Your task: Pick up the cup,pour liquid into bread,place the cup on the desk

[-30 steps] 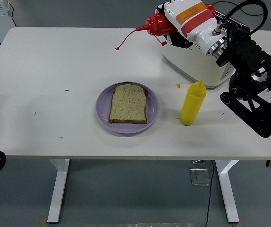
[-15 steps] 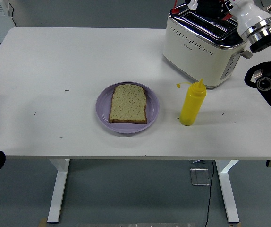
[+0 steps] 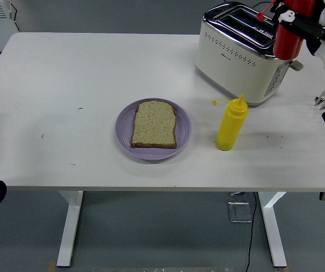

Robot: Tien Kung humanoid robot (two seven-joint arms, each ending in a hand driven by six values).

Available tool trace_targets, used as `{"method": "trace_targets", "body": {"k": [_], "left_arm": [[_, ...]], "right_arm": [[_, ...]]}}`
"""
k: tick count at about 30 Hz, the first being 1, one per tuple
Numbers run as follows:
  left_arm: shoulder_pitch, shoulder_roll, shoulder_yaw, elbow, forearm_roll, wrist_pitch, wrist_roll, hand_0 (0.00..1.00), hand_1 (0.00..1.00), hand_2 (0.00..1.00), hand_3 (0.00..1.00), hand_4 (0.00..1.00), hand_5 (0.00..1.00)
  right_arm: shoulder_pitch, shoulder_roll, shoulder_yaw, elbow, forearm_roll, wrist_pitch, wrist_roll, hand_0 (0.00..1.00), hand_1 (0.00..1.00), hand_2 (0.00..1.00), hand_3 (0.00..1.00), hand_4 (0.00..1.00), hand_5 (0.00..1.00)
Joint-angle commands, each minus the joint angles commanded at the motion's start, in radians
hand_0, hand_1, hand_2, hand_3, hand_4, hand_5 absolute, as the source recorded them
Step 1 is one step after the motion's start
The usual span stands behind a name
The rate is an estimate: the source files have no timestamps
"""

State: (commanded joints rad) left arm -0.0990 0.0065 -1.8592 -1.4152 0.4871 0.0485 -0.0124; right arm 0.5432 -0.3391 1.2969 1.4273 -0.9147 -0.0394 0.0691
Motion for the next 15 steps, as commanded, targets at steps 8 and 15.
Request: {"method": "trace_targets", "body": {"k": [8,15], "left_arm": [[-0.001,0.0,0.003,0.0,0.0,0.0,0.0,0.79,0.744,0.751,0.707,0.507,0.991],[0.0,-0.001,0.006,0.001,0.0,0.0,0.0,0.79,0.744,0.749,0.708,0.506,0.99]], "right_arm": [[-0.064,-0.042,0.009,0.0,0.254,0.024,0.026,0.15,0.217,0.318,0.408,0.377,0.176],[-0.115,-0.047,0.037,-0.001,0.206,-0.007,0.056,0.151,0.219,0.319,0.408,0.376,0.184]]}}
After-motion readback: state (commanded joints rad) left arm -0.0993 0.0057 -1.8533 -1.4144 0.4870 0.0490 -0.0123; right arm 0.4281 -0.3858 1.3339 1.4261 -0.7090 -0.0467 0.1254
